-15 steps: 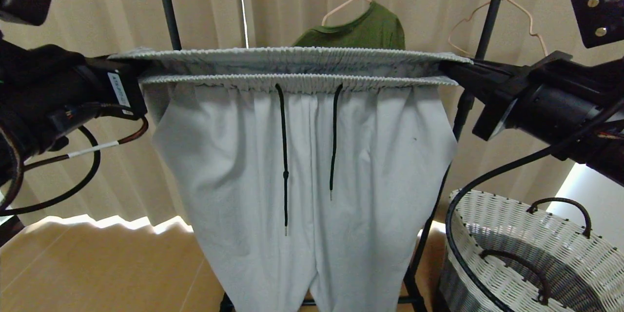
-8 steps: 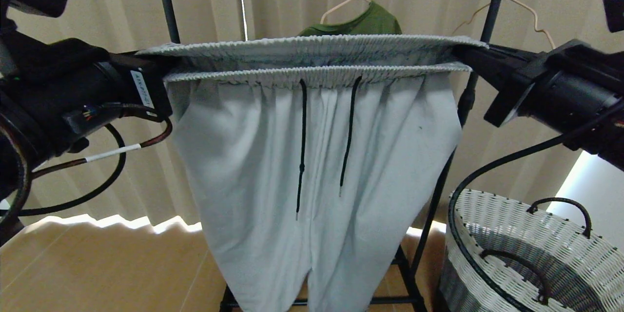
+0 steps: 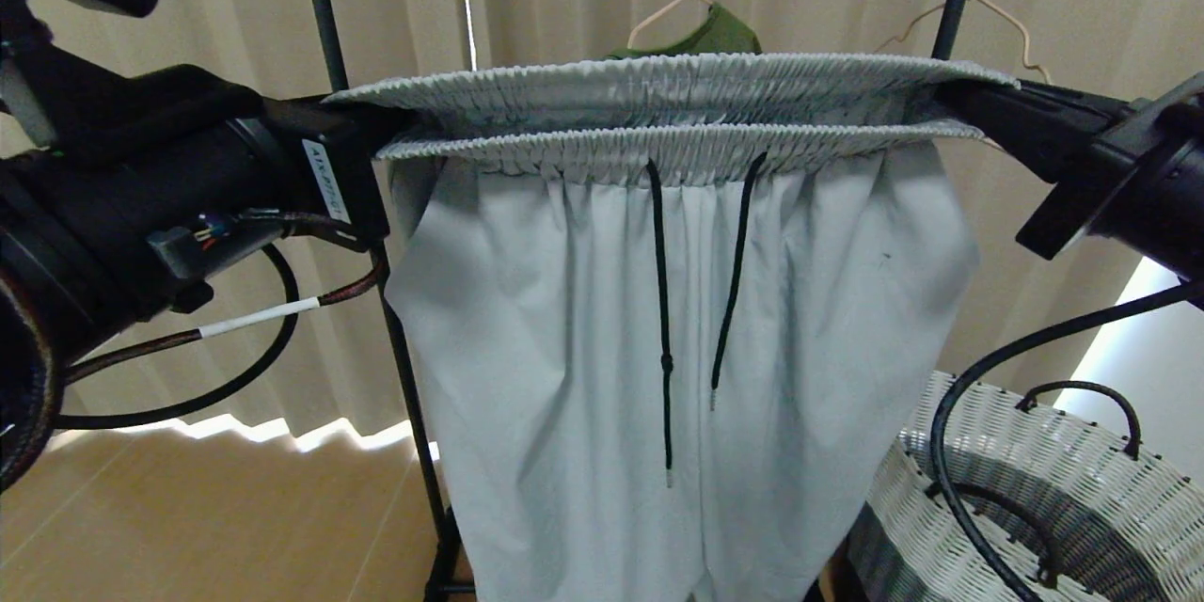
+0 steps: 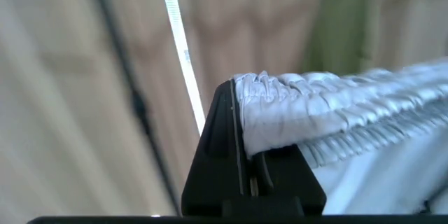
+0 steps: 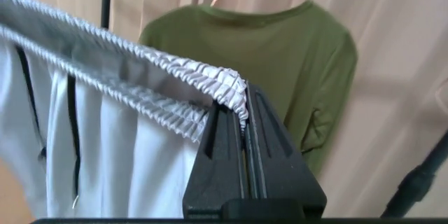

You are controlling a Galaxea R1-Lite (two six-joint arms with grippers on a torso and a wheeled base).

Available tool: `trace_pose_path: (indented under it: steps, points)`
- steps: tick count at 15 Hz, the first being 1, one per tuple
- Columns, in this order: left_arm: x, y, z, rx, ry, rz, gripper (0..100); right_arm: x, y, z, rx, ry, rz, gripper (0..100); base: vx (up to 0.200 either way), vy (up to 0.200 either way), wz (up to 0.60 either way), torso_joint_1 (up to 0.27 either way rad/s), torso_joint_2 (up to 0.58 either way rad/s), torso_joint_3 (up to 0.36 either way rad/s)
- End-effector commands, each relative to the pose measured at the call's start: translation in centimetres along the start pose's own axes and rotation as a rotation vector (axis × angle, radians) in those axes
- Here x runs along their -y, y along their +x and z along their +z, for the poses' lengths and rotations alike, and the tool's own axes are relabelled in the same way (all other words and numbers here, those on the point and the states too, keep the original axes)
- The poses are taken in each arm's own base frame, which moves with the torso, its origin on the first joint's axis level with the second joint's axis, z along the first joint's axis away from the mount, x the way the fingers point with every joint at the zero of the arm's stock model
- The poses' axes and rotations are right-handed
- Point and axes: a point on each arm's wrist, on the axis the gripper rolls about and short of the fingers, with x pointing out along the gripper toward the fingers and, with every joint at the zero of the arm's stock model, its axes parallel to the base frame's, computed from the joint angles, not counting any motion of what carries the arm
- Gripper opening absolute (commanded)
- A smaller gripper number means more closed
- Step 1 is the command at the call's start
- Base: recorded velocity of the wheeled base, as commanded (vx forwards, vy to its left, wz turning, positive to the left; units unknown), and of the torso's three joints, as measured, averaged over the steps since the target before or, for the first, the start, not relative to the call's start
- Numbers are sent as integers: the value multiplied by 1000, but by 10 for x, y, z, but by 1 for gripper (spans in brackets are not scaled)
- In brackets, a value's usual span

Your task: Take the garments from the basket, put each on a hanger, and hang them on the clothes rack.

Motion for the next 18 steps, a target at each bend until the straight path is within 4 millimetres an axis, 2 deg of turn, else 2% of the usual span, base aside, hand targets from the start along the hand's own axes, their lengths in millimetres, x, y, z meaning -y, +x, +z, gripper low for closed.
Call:
trace_pose_path:
  steps: [1,4,9,15,18]
  points:
    - [2,9,-8,-34,10,11,0,4,-26,11,-18,-2,2,0,0,0,0,0,0,0]
    - [10,35,-17,-78,5,62,0,7,-59,20,-57,-3,20,0,0,0,0,0,0,0]
    - [21,84,-12,-24,-51,194,0,4,-95,14,-70,8,255,0,0,0,0,0,0,0]
    - [22,89,-16,-29,-51,205,0,2,-94,8,-89,8,272,0,0,0,0,0,0,0]
    - [20,80,-19,-45,-43,203,0,2,-89,7,-96,6,265,0,0,0,0,0,0,0]
